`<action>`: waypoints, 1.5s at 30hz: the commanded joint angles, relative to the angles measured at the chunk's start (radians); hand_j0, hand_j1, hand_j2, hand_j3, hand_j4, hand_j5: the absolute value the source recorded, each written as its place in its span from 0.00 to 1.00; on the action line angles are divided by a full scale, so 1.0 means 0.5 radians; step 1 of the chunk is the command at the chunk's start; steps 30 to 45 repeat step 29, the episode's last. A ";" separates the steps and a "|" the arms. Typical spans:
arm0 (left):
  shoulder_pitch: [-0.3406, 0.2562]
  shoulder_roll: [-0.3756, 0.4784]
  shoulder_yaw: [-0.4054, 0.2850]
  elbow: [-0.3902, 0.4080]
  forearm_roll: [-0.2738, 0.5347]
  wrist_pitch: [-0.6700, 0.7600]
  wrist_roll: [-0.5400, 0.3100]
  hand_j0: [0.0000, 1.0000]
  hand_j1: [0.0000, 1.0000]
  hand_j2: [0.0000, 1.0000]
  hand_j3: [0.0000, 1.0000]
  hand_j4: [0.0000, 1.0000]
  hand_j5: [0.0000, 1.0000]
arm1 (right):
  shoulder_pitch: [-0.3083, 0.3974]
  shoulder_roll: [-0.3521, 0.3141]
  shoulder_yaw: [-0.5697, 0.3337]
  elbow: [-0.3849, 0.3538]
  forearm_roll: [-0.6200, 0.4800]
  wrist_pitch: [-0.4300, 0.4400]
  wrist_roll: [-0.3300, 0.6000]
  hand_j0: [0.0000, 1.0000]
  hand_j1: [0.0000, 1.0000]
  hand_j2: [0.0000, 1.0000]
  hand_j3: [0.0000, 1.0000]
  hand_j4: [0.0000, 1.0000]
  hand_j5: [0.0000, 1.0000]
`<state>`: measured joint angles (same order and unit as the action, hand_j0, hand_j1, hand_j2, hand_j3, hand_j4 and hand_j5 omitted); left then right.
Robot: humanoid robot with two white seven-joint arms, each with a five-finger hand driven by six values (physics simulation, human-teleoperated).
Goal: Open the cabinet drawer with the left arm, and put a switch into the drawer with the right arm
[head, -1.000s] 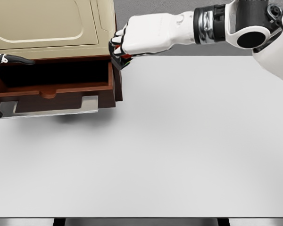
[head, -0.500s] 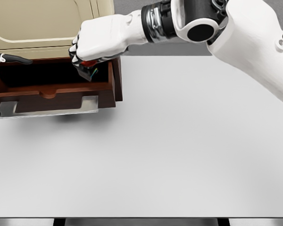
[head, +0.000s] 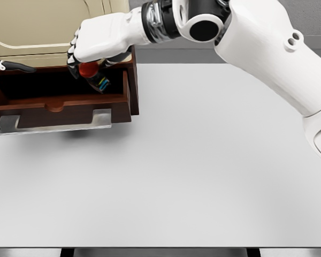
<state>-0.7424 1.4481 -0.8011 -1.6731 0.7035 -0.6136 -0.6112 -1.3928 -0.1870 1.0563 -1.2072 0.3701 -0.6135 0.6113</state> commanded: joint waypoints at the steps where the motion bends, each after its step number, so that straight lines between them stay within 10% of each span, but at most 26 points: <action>1: 0.000 0.003 0.004 0.005 0.017 0.006 0.001 1.00 1.00 1.00 1.00 1.00 1.00 | 0.000 0.003 -0.017 0.000 0.017 0.005 -0.001 0.88 0.88 0.88 0.88 0.88 0.88; 4: 0.000 0.003 0.004 0.011 0.020 0.006 0.001 1.00 1.00 1.00 1.00 1.00 1.00 | 0.000 -0.095 -0.023 -0.113 0.014 0.005 -0.001 1.00 1.00 1.00 1.00 1.00 1.00; 10: 0.000 -0.006 0.007 0.011 0.020 0.006 0.001 1.00 1.00 1.00 1.00 1.00 1.00 | 0.359 -0.960 -0.259 -0.911 -0.007 0.005 -0.001 1.00 1.00 1.00 1.00 1.00 1.00; 15: 0.000 -0.086 0.007 -0.050 0.023 0.006 0.001 1.00 1.00 1.00 1.00 1.00 1.00 | 0.905 -1.525 -0.462 -0.939 -0.099 0.005 -0.001 1.00 1.00 1.00 1.00 1.00 1.00; 18: 0.003 -0.172 -0.002 -0.157 0.017 0.006 0.001 1.00 1.00 1.00 1.00 1.00 1.00 | 1.209 -1.577 -0.637 -0.890 -0.087 0.005 -0.001 1.00 1.00 1.00 1.00 1.00 1.00; 45: 0.006 -0.227 -0.005 -0.179 0.014 0.006 0.001 1.00 1.00 1.00 1.00 1.00 1.00 | 1.252 -1.602 -0.643 -0.764 -0.090 0.005 -0.001 1.00 1.00 1.00 1.00 1.00 1.00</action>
